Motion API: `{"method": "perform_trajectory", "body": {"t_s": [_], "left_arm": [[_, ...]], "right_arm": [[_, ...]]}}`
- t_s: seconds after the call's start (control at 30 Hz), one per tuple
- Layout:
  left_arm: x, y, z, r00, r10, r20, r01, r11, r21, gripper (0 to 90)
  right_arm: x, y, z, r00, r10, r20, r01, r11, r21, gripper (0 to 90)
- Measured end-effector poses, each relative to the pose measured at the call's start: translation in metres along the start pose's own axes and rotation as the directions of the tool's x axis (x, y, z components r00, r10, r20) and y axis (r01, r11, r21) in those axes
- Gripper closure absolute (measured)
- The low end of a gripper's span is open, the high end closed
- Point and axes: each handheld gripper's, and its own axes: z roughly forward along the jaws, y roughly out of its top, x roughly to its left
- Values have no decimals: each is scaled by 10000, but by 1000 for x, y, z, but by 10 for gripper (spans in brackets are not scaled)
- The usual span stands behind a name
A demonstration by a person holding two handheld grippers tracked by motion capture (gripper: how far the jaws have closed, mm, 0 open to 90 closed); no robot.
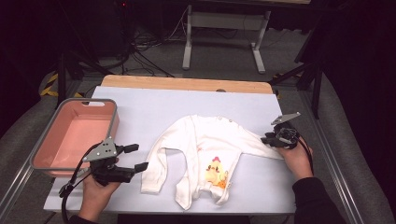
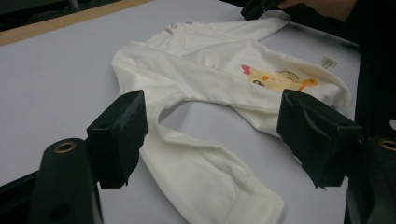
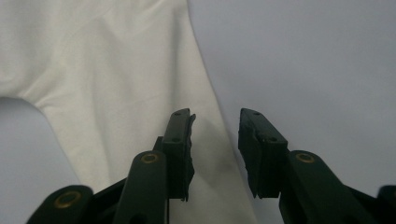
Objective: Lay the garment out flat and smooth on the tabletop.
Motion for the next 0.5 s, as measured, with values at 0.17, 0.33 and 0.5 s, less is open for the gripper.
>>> {"method": "perform_trajectory", "body": {"t_s": [0.17,0.33,0.5], "left_arm": [[0,-3,-7,9998,-180,-89,179,9998,-113,251],[0,-4,-8,9998,-180,-92,179,9998,-105,251],[1,-3,-6,9998,-196,-50,195,9997,-120,251]], "right_arm": [[-5,0,5,9954,151,-945,-137,9998,158,869],[-3,5,4,9977,-61,-669,85,9993,364,881],[-11,12,-11,10000,-19,89,20,9999,-159,884]]}}
